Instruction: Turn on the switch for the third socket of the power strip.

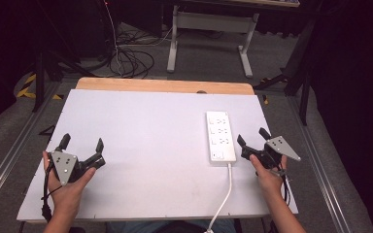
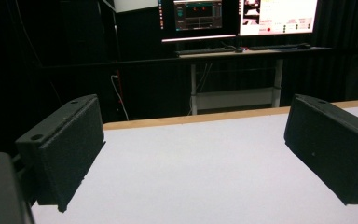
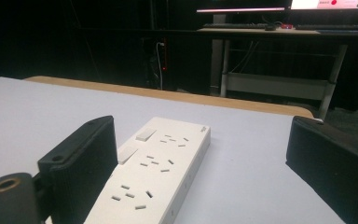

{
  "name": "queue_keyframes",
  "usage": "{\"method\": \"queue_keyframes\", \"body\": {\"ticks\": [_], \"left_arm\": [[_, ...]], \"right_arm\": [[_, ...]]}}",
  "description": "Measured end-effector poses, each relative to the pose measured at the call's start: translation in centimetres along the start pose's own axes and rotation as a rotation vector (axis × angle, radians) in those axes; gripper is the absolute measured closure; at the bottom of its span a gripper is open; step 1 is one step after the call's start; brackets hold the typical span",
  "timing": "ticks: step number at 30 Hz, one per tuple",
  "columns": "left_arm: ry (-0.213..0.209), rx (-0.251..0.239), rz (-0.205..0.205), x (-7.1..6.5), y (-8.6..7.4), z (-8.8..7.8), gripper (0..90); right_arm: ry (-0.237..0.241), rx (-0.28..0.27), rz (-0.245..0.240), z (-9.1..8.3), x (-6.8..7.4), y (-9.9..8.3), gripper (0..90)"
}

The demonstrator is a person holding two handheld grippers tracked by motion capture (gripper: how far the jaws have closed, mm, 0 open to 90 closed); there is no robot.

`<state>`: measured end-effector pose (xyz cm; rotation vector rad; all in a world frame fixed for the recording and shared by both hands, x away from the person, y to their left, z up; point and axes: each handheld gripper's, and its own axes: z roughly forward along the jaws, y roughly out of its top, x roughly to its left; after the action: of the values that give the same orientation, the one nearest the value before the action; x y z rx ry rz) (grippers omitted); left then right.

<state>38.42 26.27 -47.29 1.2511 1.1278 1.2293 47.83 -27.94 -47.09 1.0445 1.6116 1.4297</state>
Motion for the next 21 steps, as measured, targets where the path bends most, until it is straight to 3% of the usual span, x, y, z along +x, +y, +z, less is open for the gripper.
{"method": "queue_keyframes", "body": {"ticks": [9, 13, 17, 21], "left_arm": [[0.0, 0.0, 0.003, -0.07, -0.01, 0.05, 5.5], [-0.001, 0.0, 0.0, -0.07, -0.01, 0.06, 5.5], [-0.002, 0.0, 0.001, -0.07, -0.01, 0.07, 5.5], [-0.001, -0.001, 0.0, -0.06, -0.01, 0.09, 5.6]], "right_arm": [[-0.004, -0.008, 0.003, -0.16, -0.01, 0.11, 10.9], [0.01, -0.029, -0.004, -0.48, -0.03, 0.35, 31.6], [0.036, -0.043, 0.006, -0.7, 0.06, 0.56, 42.6], [0.055, -0.015, 0.03, -0.98, -0.01, 0.75, 55.8]]}}
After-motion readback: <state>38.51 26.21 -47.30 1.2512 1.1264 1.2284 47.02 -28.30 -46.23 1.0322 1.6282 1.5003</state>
